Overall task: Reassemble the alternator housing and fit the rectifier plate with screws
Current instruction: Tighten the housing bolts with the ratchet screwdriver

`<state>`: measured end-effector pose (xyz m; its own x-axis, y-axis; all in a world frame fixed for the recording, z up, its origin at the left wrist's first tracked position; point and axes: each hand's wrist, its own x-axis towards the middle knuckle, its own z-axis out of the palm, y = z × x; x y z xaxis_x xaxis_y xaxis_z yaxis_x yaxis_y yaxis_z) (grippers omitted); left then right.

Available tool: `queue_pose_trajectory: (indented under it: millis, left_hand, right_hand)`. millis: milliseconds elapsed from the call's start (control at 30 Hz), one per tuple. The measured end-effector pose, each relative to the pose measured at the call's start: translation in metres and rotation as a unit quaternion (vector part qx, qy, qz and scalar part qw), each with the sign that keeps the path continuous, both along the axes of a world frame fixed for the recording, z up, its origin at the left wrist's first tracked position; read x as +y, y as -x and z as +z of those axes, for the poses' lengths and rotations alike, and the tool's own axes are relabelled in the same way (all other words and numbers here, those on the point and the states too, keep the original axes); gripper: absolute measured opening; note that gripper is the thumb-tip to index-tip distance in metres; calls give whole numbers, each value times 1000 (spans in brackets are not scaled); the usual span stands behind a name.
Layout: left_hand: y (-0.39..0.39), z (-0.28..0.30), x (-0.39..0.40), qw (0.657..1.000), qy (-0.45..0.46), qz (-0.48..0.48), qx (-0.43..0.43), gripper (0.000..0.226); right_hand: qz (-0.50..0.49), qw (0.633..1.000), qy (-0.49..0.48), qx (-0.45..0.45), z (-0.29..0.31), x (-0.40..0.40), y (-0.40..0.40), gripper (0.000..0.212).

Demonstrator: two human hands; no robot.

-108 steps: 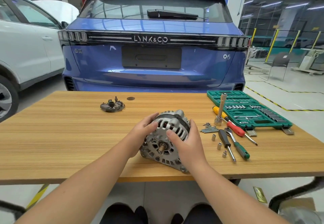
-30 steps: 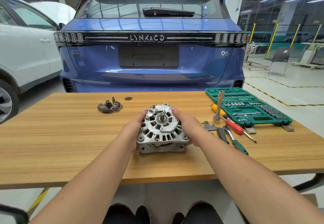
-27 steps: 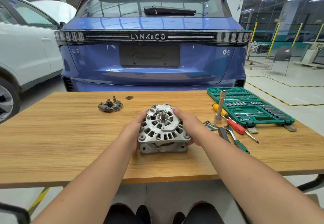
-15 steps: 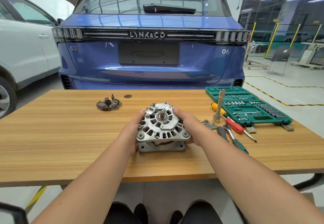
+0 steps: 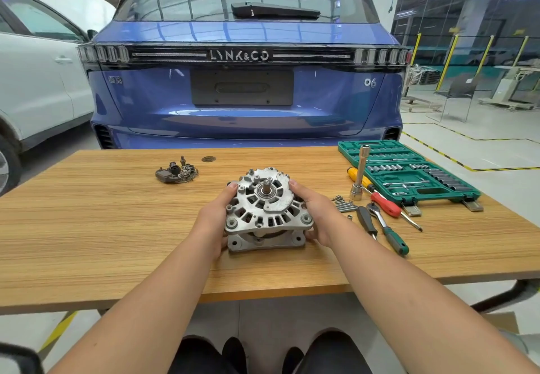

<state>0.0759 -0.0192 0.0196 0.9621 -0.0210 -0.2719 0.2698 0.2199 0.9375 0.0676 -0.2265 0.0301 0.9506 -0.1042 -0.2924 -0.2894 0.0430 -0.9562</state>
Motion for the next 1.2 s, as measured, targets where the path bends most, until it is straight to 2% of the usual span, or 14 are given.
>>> queue_pose_trajectory:
  millis: [200,267,367,400,433,500,600,667,767,967,1033,1133,1200]
  left_hand:
    - [9,-13,2,999,13,25,-45,42]
    - [13,-21,3,998,8,26,-61,44]
    - [16,-33,9,996,-1,16,-88,49]
    - [17,-36,11,995,-3,12,-97,50]
    - [18,-39,13,994,-3,9,-106,52]
    - [18,-41,15,993,3,8,-114,50]
    - [17,-41,16,993,17,10,-119,55]
    - [17,-40,15,993,14,7,-121,58]
    - [17,-40,15,993,-9,6,-117,57]
    - [16,-33,11,992,-46,5,-114,49]
    - [20,-35,11,988,-58,1,-140,60]
    - [29,-39,12,975,-76,-21,-208,87]
    - [32,-41,16,972,-66,-35,-222,104]
  right_hand:
    - [0,999,38,5,5,1,5,87]
    - [7,994,111,-13,8,-6,3,77]
    - [-11,964,256,-75,20,-36,-5,49]
    - [-27,943,321,-85,25,-51,-9,40]
    - [-32,905,417,-81,30,-67,-13,32]
    - [-4,809,586,-35,37,-91,-20,23]
    - [85,708,700,38,35,-105,-22,26]
    - [121,667,734,48,28,-107,-24,28]
    - [142,628,763,57,18,-112,-28,32]
    - [157,608,777,41,10,-118,-31,30]
    - [164,604,779,34,8,-120,-32,29]
    - [168,594,786,22,4,-121,-33,28]
    - [171,591,788,16,2,-123,-34,28]
